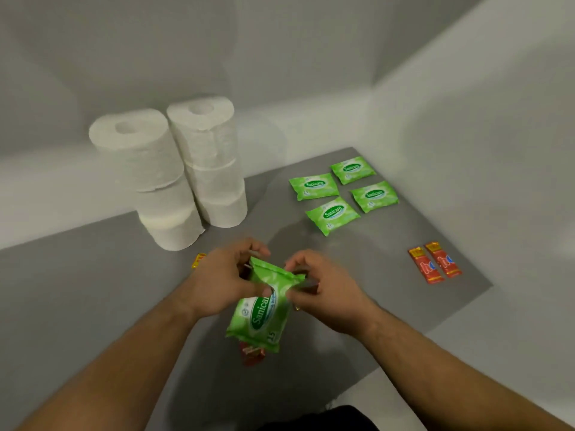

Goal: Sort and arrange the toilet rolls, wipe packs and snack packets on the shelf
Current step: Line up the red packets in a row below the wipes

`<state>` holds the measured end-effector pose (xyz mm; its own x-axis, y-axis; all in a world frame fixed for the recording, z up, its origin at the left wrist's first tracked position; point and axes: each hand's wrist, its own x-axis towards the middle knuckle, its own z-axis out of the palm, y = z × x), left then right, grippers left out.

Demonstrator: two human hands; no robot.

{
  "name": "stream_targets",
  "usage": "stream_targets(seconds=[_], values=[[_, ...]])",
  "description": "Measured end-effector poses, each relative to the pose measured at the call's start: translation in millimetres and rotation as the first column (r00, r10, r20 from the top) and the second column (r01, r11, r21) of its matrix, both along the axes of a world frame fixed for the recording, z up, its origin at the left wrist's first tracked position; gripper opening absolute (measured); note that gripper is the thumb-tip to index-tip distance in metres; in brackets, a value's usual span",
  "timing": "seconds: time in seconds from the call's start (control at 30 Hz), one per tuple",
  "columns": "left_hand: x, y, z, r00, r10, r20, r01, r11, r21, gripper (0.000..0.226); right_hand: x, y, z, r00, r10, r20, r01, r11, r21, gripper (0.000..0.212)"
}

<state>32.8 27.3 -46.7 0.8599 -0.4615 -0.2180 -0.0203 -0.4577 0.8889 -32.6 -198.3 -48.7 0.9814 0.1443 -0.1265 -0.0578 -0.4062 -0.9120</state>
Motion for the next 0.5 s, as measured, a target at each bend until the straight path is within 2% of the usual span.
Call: stream_targets(seconds=[0.2, 0.33, 0.4, 0.5], values=[[29.9, -101.1, 13.9, 0.997, -0.024, 0.073, 0.031, 0.995, -0.093, 0.065, 23.8, -79.1, 2.9, 0.981, -0.139, 0.135, 0.145, 0.989, -0.038, 0.027], [46.2, -151.0, 8.5, 0.992, 0.119, 0.034, -0.110, 0.974, -0.199, 0.065, 40.9, -134.9, -12.7, 0.940, -0.318, 0.122, 0.311, 0.948, 0.070, 0.025], [53.6, -164.5, 1.1, 0.986, 0.165, 0.018, -0.159, 0.969, -0.188, 0.060, 48.6, -162.3, -23.1, 0.903, -0.421, 0.084, 0.411, 0.905, 0.107, 0.023], [60.0, -171.3, -14.0, 0.984, 0.174, 0.024, -0.171, 0.981, -0.091, 0.053, 65.0, -200.0, -38.4, 0.841, -0.541, 0.012, 0.536, 0.836, 0.115, 0.024]])
